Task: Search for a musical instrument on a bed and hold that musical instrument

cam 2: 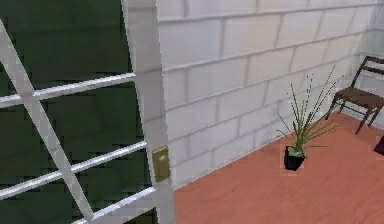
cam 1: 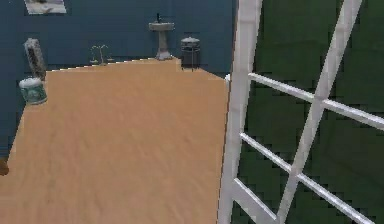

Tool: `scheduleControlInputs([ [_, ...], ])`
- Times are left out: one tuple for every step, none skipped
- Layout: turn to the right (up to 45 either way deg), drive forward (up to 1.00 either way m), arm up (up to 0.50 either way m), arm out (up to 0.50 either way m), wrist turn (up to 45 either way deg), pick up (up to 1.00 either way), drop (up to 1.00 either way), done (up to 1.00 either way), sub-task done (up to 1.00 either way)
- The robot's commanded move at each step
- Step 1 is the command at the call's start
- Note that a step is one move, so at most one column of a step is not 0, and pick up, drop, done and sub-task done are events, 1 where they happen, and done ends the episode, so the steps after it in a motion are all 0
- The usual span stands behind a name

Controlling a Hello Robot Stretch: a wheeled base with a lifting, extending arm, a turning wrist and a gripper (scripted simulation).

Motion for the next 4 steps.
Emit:
scheduleControlInputs([
  [0.0,0.30,0.00,0.00,0.0,0.00,0.00,0.00,0.00],
  [-27.0,0.00,0.00,0.00,0.0,0.00,0.00,0.00,0.00],
  [0.0,0.45,0.00,0.00,0.0,0.00,0.00,0.00,0.00],
  [-39.0,0.00,0.00,0.00,0.0,0.00,0.00,0.00,0.00],
])
